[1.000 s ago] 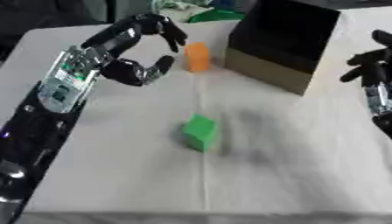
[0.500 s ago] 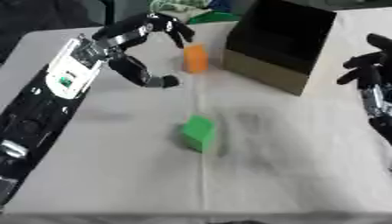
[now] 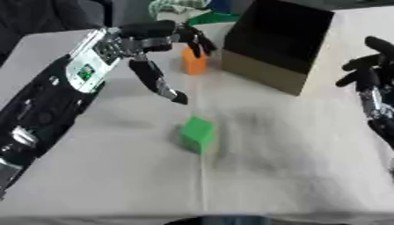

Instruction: Pick up objects on the table and place them in the box.

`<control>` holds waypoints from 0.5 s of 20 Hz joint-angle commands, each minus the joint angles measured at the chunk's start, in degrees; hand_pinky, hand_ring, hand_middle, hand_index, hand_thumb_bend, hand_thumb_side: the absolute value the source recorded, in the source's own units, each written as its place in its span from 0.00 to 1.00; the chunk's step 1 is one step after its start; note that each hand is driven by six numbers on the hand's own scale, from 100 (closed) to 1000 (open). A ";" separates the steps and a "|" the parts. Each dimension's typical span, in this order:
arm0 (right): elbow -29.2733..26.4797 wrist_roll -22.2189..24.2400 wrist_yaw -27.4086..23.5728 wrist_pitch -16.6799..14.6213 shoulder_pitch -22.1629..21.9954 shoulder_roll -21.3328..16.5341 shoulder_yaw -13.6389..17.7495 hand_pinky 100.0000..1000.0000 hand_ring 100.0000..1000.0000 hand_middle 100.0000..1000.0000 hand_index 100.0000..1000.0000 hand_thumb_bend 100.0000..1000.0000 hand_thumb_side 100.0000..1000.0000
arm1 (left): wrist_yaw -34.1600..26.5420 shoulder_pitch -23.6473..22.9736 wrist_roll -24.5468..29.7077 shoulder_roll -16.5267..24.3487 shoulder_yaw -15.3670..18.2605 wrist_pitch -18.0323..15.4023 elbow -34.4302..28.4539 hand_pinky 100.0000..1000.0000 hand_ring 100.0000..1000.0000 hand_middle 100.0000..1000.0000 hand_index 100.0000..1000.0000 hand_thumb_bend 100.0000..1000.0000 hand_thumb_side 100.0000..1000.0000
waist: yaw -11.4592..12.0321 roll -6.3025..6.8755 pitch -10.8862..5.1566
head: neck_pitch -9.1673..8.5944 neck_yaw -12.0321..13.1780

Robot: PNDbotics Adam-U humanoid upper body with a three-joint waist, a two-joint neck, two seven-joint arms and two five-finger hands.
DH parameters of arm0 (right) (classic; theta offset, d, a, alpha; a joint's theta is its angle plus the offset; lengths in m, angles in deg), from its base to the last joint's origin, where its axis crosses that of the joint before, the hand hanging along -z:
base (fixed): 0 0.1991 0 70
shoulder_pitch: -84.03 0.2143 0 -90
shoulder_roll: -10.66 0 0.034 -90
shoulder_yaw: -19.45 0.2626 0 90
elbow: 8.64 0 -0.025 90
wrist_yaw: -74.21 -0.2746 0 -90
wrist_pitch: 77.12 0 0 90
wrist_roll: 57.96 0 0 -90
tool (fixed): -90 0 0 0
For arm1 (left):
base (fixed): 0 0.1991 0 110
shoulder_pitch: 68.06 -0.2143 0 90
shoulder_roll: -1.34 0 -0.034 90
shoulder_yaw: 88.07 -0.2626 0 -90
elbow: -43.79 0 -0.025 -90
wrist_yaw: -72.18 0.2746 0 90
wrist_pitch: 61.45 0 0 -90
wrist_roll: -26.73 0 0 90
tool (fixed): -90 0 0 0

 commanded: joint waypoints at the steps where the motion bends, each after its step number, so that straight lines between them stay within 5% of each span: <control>1: -0.42 0.20 0.45 -0.15 0.50 -1.09 -0.04 0.89 0.49 0.56 0.91 0.00 0.46 | 1.80 1.64 20.25 0.91 -1.65 -20.17 -0.31 0.76 0.68 0.72 0.90 0.60 0.25 | -0.05 -0.12 -1.10 | 0.30 -0.12; 10: -0.31 0.23 0.49 -0.15 0.31 -1.13 -0.03 0.90 0.49 0.56 0.91 0.00 0.46 | 3.06 1.13 20.25 2.35 -6.77 -20.17 -2.61 0.76 0.67 0.71 0.90 0.61 0.30 | 0.18 0.10 -1.35 | 0.30 -0.46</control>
